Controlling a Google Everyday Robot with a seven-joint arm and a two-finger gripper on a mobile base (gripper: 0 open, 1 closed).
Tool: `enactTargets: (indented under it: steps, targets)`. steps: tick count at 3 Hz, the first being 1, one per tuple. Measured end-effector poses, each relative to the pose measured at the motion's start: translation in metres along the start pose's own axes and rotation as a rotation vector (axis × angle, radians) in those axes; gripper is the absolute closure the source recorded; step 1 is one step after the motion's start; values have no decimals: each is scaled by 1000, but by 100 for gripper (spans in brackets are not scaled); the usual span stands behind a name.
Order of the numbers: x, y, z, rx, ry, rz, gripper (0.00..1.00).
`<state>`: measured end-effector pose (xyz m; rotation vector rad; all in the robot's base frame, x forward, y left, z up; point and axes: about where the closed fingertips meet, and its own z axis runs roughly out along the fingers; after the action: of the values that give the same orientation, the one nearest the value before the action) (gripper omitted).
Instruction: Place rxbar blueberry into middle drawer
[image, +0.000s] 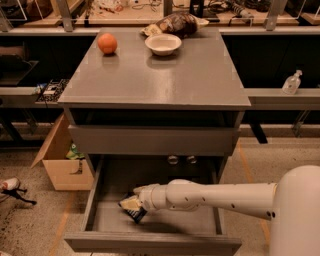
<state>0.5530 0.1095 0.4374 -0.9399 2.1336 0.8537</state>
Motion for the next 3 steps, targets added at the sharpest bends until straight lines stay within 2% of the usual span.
enactTargets:
  steps: [1, 2, 3]
  targets:
    - [-3, -10, -7, 30, -3, -7, 0]
    - [-5, -26, -23, 73, -3, -6, 0]
    - [0, -54, -57, 130, -7, 30, 0]
